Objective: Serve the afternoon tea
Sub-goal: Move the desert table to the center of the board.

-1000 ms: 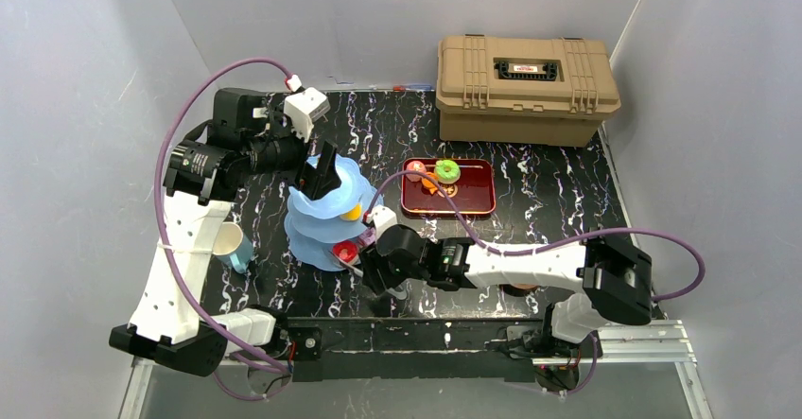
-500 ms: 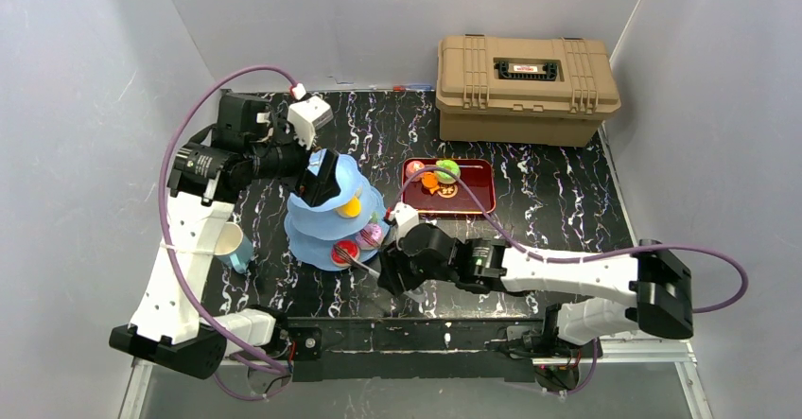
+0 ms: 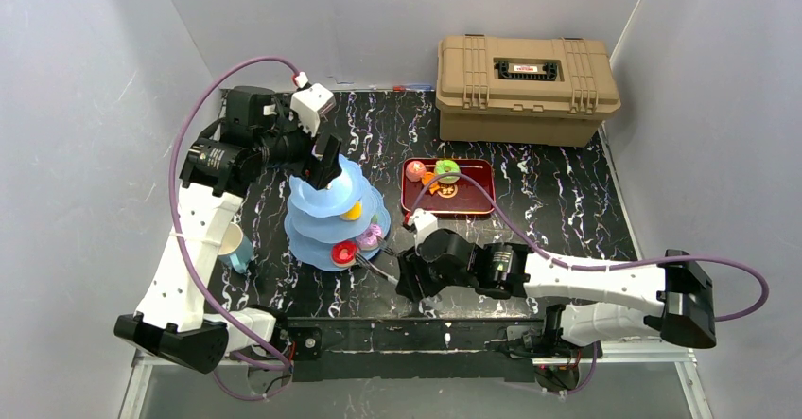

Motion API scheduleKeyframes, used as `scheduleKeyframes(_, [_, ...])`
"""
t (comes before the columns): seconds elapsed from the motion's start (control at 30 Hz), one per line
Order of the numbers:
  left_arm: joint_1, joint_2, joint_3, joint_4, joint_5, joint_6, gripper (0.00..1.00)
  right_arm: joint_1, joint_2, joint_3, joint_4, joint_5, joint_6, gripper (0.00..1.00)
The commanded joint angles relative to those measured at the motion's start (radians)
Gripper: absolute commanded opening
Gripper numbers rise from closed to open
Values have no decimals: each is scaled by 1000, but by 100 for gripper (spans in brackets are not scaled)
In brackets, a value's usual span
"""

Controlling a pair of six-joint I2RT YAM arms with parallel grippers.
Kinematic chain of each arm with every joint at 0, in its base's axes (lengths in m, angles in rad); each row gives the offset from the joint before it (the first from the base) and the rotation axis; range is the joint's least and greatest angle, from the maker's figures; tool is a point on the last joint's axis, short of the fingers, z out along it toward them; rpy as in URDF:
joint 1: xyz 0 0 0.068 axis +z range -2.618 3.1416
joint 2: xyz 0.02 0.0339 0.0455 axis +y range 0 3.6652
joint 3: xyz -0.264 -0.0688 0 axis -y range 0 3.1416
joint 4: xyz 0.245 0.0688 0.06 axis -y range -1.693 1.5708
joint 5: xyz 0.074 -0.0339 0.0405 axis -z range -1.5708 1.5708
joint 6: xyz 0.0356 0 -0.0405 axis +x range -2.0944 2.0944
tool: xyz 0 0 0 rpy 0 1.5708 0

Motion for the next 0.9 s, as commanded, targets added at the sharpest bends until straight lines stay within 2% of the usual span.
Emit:
scheduleKeyframes(0.0, [7, -8, -23, 20, -13, 21, 89, 4, -42, 5, 2, 16, 20, 58])
scheduleKeyframes(0.2, [6, -6, -66, 33, 30, -11, 72, 4, -82, 12, -48, 56, 23, 57])
scheduleKeyframes(0.3, [7, -5, -73, 57, 24, -24, 56, 4, -110, 17, -75, 84, 22, 56])
scheduleKeyframes(0.43, [7, 9, -57, 100, -31, -72, 18, 0, -136, 36, -125, 130, 12, 56])
scheduleKeyframes(0.47, [6, 14, -49, 105, -40, -86, 2, -3, -141, 43, -138, 143, 8, 56])
scheduleKeyframes(0.67, [7, 14, -39, 184, -151, -197, 0, -51, -163, 79, -191, 189, -34, 55])
scheduleKeyframes(0.87, [6, -22, -59, 316, -265, -382, 0, -168, -166, 99, -204, 159, -94, 54])
